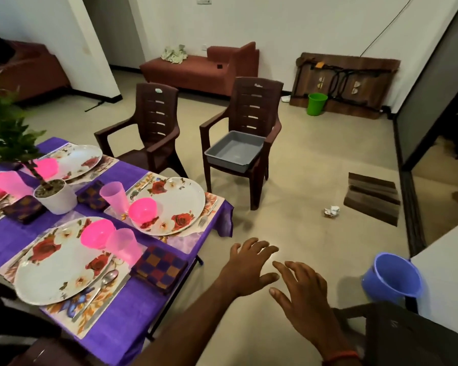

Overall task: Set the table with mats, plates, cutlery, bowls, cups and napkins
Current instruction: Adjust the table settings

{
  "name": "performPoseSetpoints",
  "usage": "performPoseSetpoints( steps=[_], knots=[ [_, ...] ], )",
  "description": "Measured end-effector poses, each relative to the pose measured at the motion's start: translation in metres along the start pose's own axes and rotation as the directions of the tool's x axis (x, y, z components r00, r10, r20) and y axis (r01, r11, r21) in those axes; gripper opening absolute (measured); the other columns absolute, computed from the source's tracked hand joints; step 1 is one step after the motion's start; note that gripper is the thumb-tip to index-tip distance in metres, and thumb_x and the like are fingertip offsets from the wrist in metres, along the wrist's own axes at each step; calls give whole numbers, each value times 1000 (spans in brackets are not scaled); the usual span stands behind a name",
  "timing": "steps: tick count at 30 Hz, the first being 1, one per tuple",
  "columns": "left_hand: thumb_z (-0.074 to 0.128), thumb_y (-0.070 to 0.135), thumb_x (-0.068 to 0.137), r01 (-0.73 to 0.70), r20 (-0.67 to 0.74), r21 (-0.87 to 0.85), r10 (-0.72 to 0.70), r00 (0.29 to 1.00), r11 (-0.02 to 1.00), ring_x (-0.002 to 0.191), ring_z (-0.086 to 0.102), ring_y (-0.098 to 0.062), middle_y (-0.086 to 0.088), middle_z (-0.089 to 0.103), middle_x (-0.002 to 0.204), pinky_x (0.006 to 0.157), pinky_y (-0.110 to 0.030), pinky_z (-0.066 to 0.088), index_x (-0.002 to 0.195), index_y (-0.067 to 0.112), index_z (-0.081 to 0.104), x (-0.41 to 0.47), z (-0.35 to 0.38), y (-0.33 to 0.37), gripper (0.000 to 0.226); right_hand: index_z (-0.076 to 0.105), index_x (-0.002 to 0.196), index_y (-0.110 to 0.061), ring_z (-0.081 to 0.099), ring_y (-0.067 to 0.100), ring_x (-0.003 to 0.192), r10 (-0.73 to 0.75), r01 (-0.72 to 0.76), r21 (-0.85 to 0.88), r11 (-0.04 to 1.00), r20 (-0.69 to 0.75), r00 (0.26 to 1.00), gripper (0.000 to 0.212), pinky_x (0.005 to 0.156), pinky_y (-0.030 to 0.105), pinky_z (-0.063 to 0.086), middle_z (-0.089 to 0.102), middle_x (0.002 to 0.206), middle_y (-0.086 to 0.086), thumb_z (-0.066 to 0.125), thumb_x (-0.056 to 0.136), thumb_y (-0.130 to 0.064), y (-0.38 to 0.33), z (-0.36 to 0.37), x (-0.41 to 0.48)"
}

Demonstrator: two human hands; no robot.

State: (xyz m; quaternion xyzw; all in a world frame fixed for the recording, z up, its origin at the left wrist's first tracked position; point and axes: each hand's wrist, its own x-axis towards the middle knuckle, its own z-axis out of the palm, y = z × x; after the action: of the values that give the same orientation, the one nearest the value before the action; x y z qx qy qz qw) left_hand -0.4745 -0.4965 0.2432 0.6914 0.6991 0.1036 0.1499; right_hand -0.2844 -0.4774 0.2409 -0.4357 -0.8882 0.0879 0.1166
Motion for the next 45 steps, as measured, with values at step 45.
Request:
performPoseSetpoints(
  steps=[45],
  knots=[
    [57,60,93,598,-207,-188,-626,752,779,152,17,-17,9,33,160,118,-51,19,153,39,32,472,-98,-196,68,37,149,-40,26,17,142,-594,576,156,803,294,749,59,114,40,20,41,149,-6,44,95,-63,156,29,653]
  ],
)
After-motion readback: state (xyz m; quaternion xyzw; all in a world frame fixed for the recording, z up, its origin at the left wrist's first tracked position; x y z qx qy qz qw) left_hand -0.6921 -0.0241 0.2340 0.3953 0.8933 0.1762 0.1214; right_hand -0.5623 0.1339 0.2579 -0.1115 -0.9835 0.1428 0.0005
